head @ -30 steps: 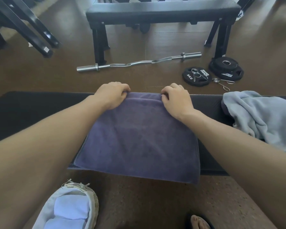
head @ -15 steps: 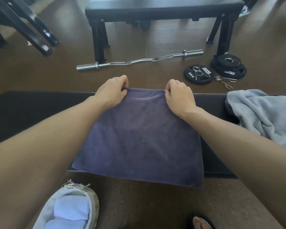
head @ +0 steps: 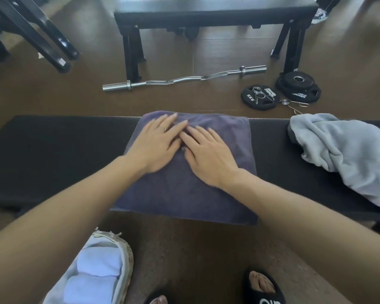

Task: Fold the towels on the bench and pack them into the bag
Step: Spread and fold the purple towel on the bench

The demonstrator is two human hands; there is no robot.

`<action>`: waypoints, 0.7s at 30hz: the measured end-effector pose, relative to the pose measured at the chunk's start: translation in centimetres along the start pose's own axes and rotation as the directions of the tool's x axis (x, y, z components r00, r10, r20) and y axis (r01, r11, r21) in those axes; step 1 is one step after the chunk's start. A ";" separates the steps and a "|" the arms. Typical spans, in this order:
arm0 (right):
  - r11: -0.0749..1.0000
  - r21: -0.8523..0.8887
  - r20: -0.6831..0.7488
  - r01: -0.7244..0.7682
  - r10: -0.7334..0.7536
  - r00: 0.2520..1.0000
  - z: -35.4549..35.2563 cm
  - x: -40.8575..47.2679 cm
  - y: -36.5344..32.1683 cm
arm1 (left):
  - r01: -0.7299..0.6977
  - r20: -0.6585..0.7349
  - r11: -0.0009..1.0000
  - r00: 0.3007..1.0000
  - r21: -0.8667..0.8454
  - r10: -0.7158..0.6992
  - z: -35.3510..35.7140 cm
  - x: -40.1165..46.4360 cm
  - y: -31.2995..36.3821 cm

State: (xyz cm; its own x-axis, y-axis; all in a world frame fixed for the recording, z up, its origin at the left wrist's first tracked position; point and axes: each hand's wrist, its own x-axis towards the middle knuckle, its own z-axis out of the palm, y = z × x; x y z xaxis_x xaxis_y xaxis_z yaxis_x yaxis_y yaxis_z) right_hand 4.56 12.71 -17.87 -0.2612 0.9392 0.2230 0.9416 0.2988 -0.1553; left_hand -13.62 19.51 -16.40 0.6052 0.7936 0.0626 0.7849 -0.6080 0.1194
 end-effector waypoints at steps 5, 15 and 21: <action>0.966 -0.095 0.207 -0.239 0.254 0.945 -2.7 -5.3 3.9 | 0.457 0.166 0.889 0.874 0.036 -0.456 -0.5 -7.2 -4.2; 0.742 0.106 0.313 -0.662 0.607 0.731 -8.7 -12.1 0.6 | 0.683 0.034 0.707 0.723 -0.186 -0.690 -2.1 -13.9 1.8; 0.494 0.216 0.477 -0.842 0.699 0.533 -9.3 -13.6 -1.1 | 0.744 0.088 0.611 0.651 -0.271 -0.754 -2.1 -16.1 2.7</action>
State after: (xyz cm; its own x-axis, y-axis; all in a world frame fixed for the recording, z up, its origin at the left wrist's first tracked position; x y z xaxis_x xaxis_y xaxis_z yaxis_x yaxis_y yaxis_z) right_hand 9.03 -1.96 -11.72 0.4176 0.7900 -0.4489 0.6397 -0.6065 -0.4722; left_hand -21.50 5.16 -14.97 -0.1858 0.9730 -0.1368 0.8937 0.2252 0.3881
